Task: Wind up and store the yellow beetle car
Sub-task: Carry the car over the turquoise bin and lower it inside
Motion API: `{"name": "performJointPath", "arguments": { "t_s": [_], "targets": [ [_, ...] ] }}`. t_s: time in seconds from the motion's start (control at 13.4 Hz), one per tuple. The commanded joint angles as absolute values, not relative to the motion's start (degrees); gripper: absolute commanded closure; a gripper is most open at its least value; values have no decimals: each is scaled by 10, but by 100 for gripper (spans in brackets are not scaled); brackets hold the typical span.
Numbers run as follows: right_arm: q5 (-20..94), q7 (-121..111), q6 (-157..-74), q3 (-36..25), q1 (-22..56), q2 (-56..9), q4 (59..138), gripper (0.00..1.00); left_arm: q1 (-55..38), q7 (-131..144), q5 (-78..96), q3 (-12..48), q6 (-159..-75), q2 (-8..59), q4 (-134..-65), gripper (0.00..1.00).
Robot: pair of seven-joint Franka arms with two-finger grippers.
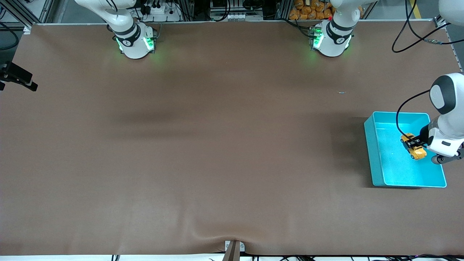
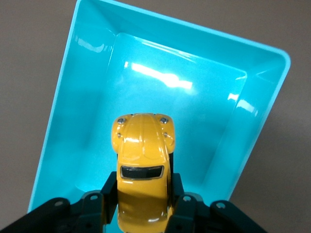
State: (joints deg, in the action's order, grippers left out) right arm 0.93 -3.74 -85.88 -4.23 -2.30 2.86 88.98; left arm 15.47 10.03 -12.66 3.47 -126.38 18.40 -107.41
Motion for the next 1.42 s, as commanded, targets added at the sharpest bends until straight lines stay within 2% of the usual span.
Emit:
{"name": "performJointPath", "arguments": {
  "t_s": [0.0, 0.6, 1.04, 1.34],
  "targets": [
    [4, -36, -848, -38, -29, 31, 888, 0, 166, 42, -131, 40, -1250, 196, -1063, 100],
    [4, -35, -847, -39, -29, 31, 888, 0, 188, -26, -130, 41, -1245, 246, -1060, 100],
    [4, -35, -846, -39, -29, 32, 888, 0, 190, -50, -112, 41, -1253, 311, -985, 100],
    [4, -35, -847, -39, -29, 32, 888, 0, 190, -49, -111, 41, -1267, 334, -976, 100]
  ]
}}
